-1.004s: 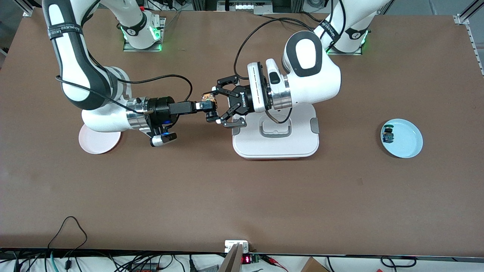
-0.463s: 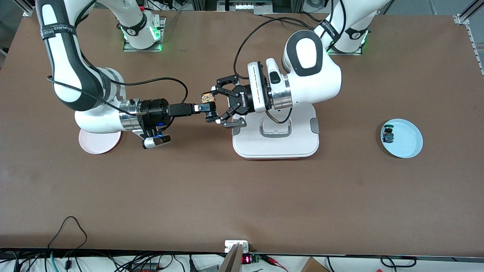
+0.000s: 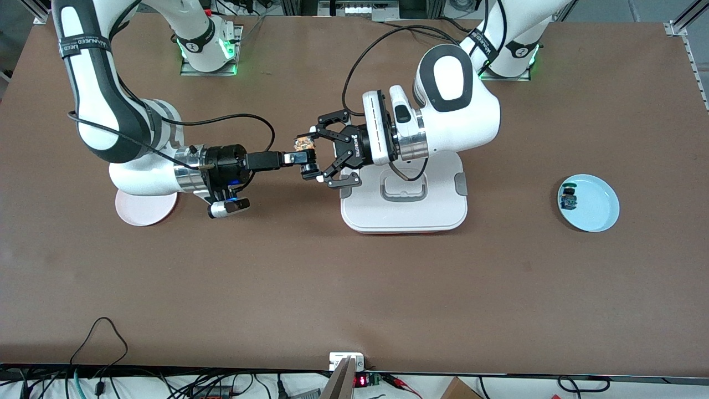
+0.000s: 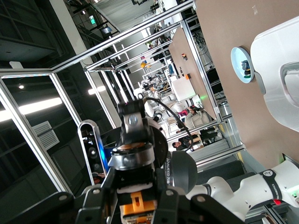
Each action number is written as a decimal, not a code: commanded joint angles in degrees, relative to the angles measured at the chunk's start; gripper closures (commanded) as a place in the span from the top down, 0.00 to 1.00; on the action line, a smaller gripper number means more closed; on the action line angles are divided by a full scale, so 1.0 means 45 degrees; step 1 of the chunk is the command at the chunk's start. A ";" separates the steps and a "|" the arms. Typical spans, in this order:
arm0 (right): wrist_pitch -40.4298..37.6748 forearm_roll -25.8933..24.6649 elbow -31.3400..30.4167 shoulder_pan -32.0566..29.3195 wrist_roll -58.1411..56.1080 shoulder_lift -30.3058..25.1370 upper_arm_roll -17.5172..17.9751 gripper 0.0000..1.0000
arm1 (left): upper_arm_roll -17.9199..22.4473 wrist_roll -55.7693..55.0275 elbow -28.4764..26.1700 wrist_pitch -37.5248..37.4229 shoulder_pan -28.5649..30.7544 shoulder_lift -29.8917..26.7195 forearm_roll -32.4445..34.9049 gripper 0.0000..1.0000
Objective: Transfer orange switch to right arm and place
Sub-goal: 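Close the right gripper on the orange switch, then open the left gripper and withdraw while the right gripper pulls the switch, then carry the switch over the white plate while the left gripper returns, then lower the orange switch onto the white plate with the right gripper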
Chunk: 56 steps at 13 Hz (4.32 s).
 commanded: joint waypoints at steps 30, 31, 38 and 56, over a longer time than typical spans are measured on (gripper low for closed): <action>-0.0637 -2.3600 -0.0007 -0.3058 -0.9580 -0.0979 0.0038 0.00 | 0.6383 -1.0992 -0.0720 -0.8067 0.4585 -0.5366 1.3633 1.00; -0.0069 -2.4304 -0.0123 -0.3058 -1.0070 -0.0902 0.0038 0.00 | 0.6810 -1.2146 -0.1130 -0.8028 0.4254 -0.5699 1.4753 1.00; 0.4834 -2.7042 -0.2016 -0.3565 -1.2711 -0.0881 0.0038 0.00 | 0.8261 -1.9178 -0.1310 -1.0444 0.2240 -0.6522 1.9759 1.00; 1.0090 -2.8527 -0.5320 -0.4757 -1.3903 -0.0764 -0.0099 0.02 | 0.7928 -2.3312 -0.0451 -1.1934 0.2083 -0.6171 1.9687 1.00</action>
